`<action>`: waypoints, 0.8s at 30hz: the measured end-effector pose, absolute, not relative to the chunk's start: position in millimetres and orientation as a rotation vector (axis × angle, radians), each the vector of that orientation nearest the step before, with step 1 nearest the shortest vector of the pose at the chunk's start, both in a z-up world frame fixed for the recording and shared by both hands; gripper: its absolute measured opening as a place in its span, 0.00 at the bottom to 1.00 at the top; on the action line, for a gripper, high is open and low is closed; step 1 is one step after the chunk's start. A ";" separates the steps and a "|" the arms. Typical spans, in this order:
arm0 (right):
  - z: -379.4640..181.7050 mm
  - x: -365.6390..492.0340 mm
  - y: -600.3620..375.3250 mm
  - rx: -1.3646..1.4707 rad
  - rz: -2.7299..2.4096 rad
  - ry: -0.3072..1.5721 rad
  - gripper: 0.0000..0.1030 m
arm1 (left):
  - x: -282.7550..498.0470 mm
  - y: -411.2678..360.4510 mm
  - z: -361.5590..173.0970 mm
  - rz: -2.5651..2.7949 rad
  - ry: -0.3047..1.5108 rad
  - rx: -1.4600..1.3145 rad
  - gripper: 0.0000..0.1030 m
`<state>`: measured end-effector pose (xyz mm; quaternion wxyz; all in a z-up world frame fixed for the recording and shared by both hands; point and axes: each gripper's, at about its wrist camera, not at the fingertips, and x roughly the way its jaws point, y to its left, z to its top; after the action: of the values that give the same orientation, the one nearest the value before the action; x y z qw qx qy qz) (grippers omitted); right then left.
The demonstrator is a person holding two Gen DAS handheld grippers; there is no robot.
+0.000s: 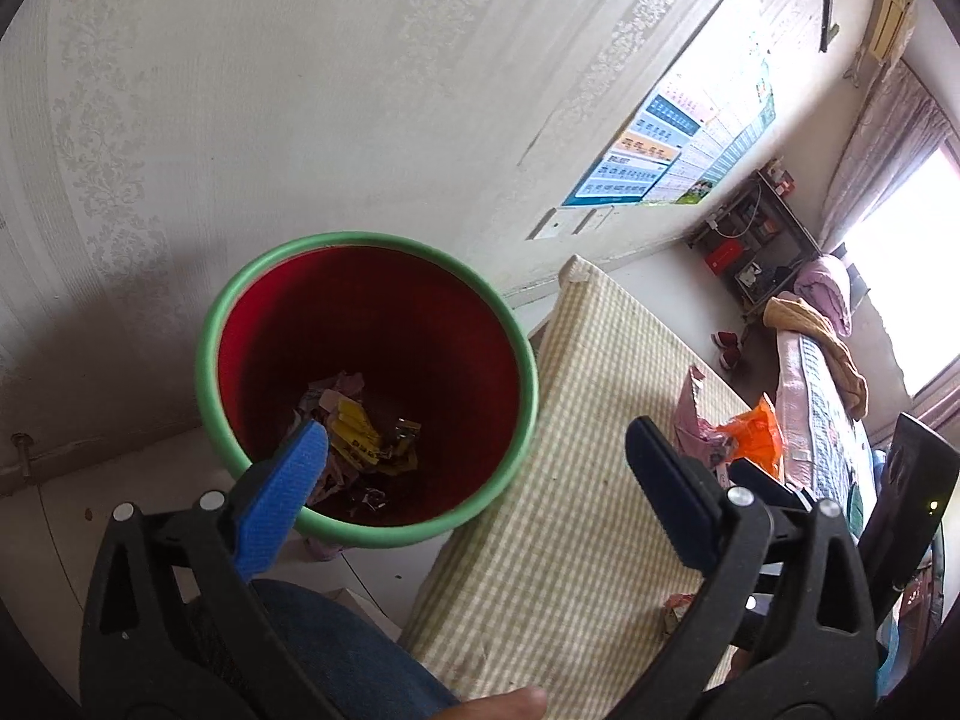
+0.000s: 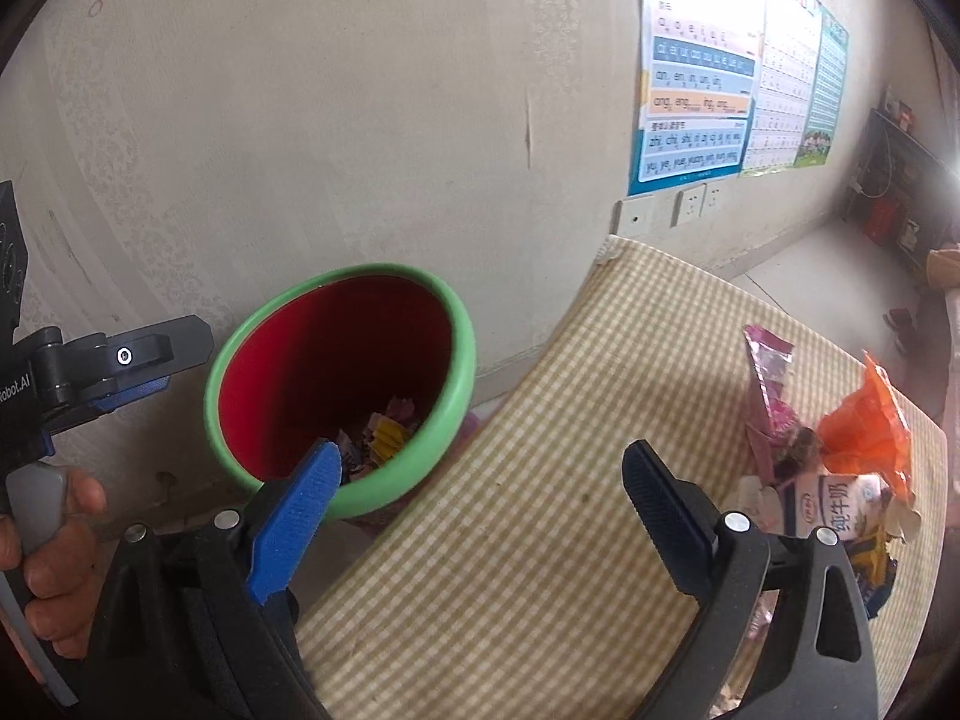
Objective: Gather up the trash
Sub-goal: 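Move both open tools back to the remaining items on the table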
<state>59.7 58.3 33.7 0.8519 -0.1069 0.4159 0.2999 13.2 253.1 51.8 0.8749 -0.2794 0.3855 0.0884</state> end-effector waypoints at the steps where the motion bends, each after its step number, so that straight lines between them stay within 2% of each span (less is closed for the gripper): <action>1: 35.4 59.2 47.2 -0.218 0.616 0.873 0.89 | 14.8 243.9 53.8 0.172 0.807 -0.575 0.94; 24: 55.4 33.9 -157.2 -0.013 0.333 0.829 0.89 | 44.1 77.4 77.6 -0.069 0.857 -0.379 0.94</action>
<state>33.9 -157.2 55.4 0.9018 -0.0062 0.4010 0.1608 44.1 77.4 77.6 0.8917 -0.1828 0.4128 -0.0331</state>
